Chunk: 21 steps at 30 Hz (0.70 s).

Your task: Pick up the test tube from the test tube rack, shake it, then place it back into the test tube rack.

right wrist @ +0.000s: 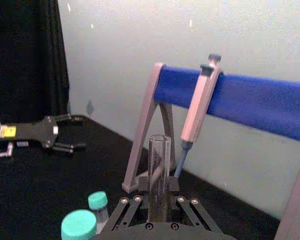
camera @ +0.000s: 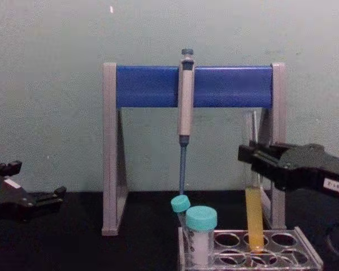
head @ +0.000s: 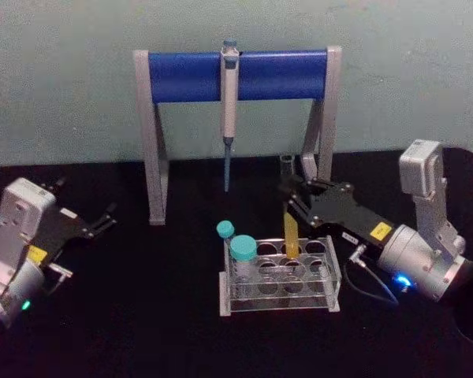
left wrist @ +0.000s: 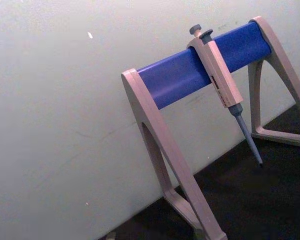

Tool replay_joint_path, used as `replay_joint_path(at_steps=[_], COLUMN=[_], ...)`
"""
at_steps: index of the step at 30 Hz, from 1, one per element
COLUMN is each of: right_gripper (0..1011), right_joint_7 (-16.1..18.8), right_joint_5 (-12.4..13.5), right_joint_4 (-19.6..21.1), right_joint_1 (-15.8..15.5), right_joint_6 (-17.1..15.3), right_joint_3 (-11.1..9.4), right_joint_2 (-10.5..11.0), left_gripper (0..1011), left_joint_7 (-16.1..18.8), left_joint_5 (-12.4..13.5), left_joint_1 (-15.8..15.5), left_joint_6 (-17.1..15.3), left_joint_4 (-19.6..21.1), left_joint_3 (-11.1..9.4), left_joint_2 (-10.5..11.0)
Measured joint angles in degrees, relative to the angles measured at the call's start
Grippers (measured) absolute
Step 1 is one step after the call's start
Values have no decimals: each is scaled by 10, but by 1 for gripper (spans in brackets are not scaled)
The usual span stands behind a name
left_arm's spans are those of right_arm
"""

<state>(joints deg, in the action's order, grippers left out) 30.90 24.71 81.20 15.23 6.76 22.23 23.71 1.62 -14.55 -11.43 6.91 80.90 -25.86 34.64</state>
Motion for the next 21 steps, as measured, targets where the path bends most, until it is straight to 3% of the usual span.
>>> replay_joint_path(at_steps=[11, 21], right_gripper=[229, 229], right_joint_7=[2, -26], right_joint_5=[23, 8], right_joint_4=[21, 23], right_joint_1=[-17, -26], right_joint_6=[49, 77], right_joint_3=[-26, -47], right_joint_2=[-5, -16], left_gripper=[1001, 1001], left_joint_7=[0, 0], left_joint_5=[0, 0], left_joint_1=[0, 0], left_joint_6=[0, 0], left_joint_4=[0, 0], left_joint_3=[0, 0], left_joint_2=[0, 0])
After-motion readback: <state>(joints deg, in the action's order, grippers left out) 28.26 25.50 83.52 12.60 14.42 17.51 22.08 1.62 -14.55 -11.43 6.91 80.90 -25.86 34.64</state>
